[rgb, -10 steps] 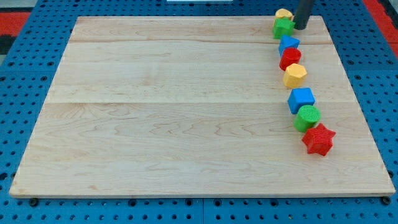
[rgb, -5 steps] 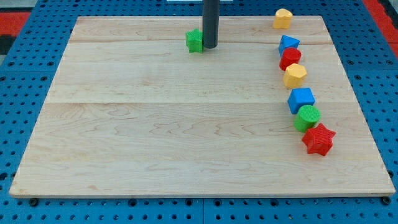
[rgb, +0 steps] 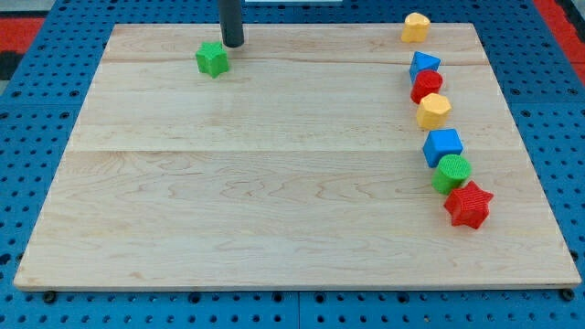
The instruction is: Push the green star to the top left of blue cube
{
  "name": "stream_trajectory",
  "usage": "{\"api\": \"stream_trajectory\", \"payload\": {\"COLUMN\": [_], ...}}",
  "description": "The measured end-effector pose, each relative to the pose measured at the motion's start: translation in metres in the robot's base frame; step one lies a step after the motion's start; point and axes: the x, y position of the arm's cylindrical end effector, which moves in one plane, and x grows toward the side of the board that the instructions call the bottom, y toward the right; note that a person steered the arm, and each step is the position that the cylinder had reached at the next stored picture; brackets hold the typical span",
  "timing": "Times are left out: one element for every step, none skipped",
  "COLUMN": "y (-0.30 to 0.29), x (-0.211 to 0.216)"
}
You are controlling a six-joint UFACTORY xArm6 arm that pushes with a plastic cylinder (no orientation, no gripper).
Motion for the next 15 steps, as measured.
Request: {"api": "stream_trajectory", "payload": {"y": [-0.027, -0.023, 0.000, -0.022, -0.056, -0.048, 0.009, 0.056, 0.084, 0.111, 0.132, 0.157, 0.184, 0.212, 0.220], "x": [0.013, 0.034, 0.060, 0.084, 0.088, 0.109, 0.108, 0.108, 0.095, 0.081, 0.081, 0.091, 0.126, 0.152, 0.171]}}
